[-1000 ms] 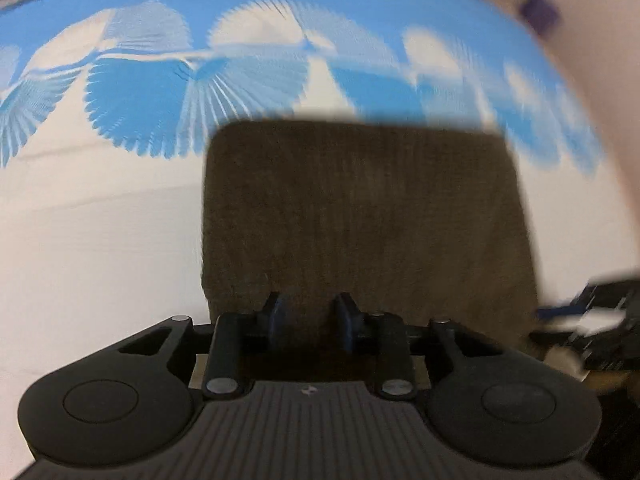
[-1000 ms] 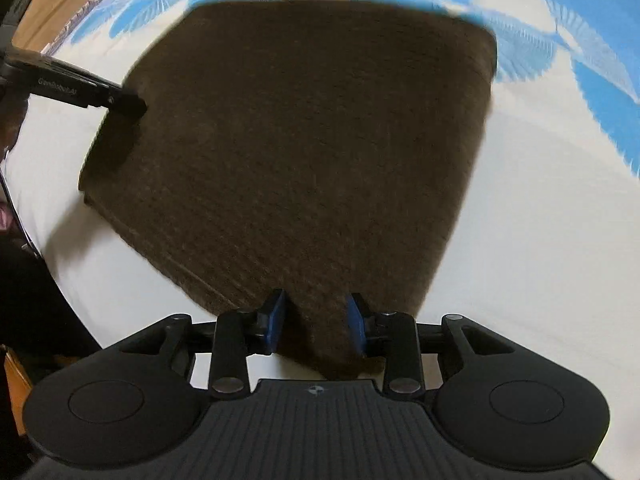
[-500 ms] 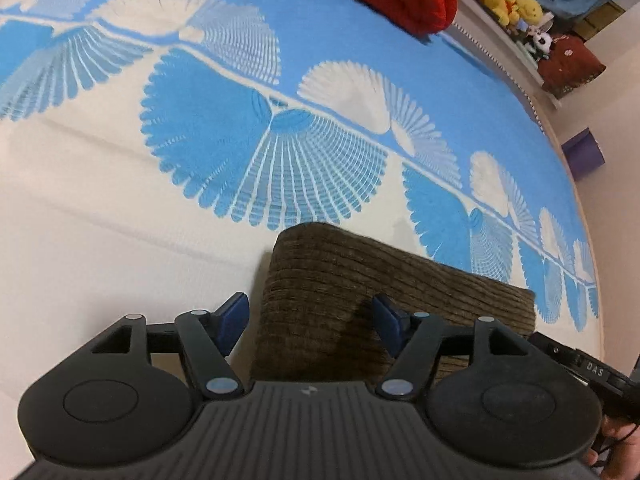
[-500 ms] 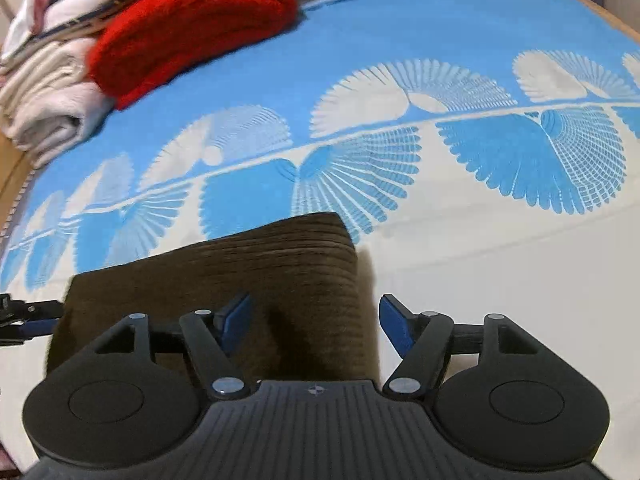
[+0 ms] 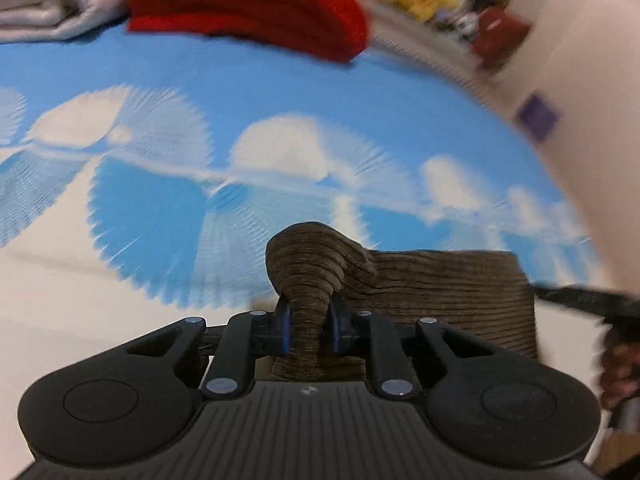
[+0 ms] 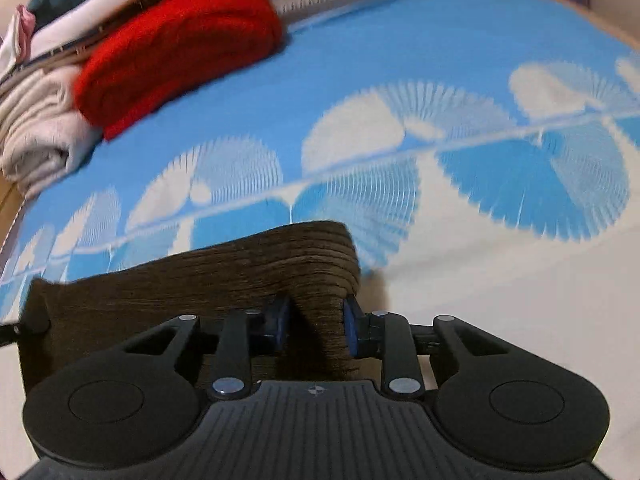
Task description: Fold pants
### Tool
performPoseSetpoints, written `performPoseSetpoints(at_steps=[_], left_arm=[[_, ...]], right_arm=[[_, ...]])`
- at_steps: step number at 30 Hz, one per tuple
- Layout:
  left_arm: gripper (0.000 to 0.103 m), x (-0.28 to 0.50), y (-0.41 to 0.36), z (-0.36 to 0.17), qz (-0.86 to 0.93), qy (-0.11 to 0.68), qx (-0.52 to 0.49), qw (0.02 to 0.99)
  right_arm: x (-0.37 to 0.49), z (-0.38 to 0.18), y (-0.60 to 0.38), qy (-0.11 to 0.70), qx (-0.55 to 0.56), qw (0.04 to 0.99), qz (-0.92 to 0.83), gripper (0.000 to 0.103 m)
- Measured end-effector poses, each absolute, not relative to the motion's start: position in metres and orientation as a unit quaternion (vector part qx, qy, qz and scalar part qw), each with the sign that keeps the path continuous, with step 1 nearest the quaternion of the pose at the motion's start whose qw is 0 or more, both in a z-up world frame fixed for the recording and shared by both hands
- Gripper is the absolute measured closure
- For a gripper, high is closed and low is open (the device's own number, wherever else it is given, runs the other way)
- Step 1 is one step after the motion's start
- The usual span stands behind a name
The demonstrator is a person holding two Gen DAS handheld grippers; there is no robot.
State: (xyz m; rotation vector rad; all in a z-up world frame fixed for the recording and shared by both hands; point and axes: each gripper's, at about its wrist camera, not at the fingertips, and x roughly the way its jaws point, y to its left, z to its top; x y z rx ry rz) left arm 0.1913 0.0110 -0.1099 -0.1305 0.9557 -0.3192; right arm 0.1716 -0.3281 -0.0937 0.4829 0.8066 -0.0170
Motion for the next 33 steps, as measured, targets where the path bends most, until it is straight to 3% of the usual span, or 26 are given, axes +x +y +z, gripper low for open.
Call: performPoseSetpoints(at_steps=[1,5,9,10,12,14,18,21,23,27,30,33], left_arm=[[0.073,0.192,0.009,-0.115,-0.138,0.466,-0.053,0.872],[0.071,0.183,0.011,-0.096,-0.120,0.435,-0.044,0.891],[0.071,0.165,0.013,-0.073,-0.159,0.407,-0.038,0.899],[0.071,0.161,0.013,-0.074,-0.179,0.415,-0.035,0.891],[0.073,0.161,0.004,-0.093,-0.208,0.459,-0.008,0.864],[0.076,0.161,-0.007,-0.122,-0.185,0.508,0.056,0.840],[0.076,0.152,-0.005,-0.108,-0.163,0.499,0.042,0.850],[0.076,0.137,-0.001,-0.088,-0.200,0.481,0.025,0.853],[0.076,0.133,-0.002,-0.102,-0.208,0.511,0.044,0.833],[0.075,0.119,-0.010,-0.120,-0.203,0.521,0.112,0.821],[0.075,0.110,-0.004,-0.105,-0.231,0.520,0.075,0.819],[0.074,0.094,-0.009,-0.126,-0.230,0.552,0.133,0.790]], right_arm=[[0.173,-0.095,-0.329,0.388,0.224,0.894,-0.028,0.096],[0.176,-0.114,-0.347,0.435,0.246,0.863,-0.073,0.092],[0.159,-0.091,-0.347,0.403,0.228,0.886,-0.027,0.089],[0.153,-0.085,-0.342,0.396,0.212,0.893,-0.002,0.086],[0.143,-0.081,-0.334,0.402,0.199,0.892,0.052,0.064],[0.135,-0.086,-0.322,0.434,0.179,0.878,0.099,0.055],[0.122,-0.118,-0.298,0.523,0.065,0.844,0.100,0.055],[0.107,-0.103,-0.301,0.504,0.085,0.849,0.132,0.056],[0.099,-0.095,-0.302,0.492,0.102,0.849,0.164,0.056],[0.088,-0.122,-0.280,0.550,0.009,0.817,0.174,0.056],[0.085,-0.110,-0.287,0.535,0.037,0.826,0.172,0.056],[0.080,-0.112,-0.288,0.545,0.045,0.819,0.173,0.056]])
